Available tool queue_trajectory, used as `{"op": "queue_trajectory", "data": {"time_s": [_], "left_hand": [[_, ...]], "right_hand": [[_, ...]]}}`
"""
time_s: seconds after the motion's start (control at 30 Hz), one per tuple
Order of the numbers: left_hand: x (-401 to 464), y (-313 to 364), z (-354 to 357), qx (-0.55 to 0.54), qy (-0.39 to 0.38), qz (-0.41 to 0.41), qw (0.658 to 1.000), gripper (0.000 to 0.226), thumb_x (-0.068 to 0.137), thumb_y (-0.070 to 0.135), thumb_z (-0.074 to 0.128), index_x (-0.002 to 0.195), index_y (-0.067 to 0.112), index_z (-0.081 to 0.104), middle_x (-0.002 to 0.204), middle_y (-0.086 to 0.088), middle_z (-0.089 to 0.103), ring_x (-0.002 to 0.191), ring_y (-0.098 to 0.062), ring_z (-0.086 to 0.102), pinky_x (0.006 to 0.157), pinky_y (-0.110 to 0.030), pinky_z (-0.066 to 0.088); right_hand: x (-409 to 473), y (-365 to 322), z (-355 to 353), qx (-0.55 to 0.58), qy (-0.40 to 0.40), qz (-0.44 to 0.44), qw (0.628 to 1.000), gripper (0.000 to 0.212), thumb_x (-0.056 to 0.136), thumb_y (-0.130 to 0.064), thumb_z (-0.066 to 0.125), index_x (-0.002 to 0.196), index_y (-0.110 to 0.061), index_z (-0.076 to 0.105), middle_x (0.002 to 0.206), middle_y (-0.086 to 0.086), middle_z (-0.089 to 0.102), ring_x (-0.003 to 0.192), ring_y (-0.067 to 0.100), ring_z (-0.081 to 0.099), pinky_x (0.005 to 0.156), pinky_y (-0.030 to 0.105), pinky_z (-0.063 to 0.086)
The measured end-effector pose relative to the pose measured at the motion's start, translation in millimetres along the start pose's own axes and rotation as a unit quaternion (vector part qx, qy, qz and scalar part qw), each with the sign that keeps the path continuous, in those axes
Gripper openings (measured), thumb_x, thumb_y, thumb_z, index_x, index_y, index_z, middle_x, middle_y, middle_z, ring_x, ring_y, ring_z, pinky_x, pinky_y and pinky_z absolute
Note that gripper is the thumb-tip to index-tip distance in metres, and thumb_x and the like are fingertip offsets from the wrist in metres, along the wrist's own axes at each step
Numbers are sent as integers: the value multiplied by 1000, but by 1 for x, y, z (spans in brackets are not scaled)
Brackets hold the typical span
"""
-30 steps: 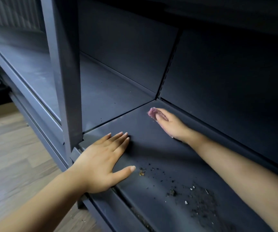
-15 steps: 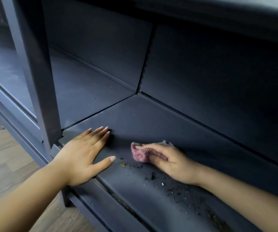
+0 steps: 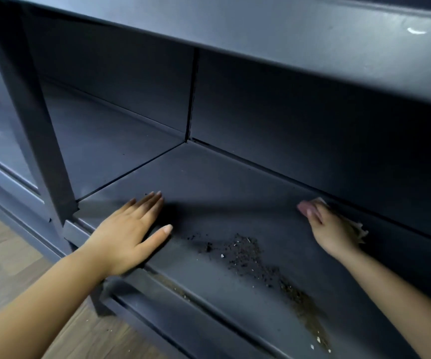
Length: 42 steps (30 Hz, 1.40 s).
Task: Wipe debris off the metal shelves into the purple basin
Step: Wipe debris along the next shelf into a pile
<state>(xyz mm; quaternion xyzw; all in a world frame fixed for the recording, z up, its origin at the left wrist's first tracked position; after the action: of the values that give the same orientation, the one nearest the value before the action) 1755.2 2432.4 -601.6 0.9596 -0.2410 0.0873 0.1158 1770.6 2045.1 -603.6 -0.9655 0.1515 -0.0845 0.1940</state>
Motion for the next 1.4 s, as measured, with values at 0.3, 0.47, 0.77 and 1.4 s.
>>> {"op": "queue_trajectory", "data": {"time_s": [0.3,0.47,0.77,1.4], "left_hand": [[5,1,14,42,-67,-24,997,129,49,80,-41,151,12,-3,159,0,-2,136,1,-12,108,-16,-16],[8,6,12,59,-103,-33,992,133,41,79,-44,151,13,-10,149,6,-18,130,3,-18,106,-17,-18],[34,19,24,3,-124,-39,992,137,36,85,-40,151,19,-6,150,14,-16,132,6,-21,109,-16,-18],[36,17,24,-5,-109,-54,993,137,35,82,-42,152,22,-5,145,17,-22,133,7,-24,107,-17,-20]], "right_hand": [[-35,-151,61,108,-102,-260,954,37,97,-32,44,132,-22,53,142,-6,48,131,13,44,111,35,33],[-16,-97,18,23,45,-150,987,32,100,-28,39,128,-18,53,130,2,57,116,25,55,90,30,42],[52,0,13,52,13,37,998,44,97,-45,27,117,-14,51,126,8,60,115,32,55,99,51,40],[93,-154,72,102,-69,-152,981,42,94,-41,40,124,-15,55,130,5,58,122,26,52,105,36,37]]}}
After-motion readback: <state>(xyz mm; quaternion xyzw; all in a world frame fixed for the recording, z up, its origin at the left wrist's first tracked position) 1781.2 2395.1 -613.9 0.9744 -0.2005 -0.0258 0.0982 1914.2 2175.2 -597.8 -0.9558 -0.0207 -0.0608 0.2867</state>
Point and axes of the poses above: each hand's wrist, its own x-axis towards the middle knuckle, its own z-axis out of the palm, y = z × x, the point moved 9 cm from there along x, towards the middle knuckle
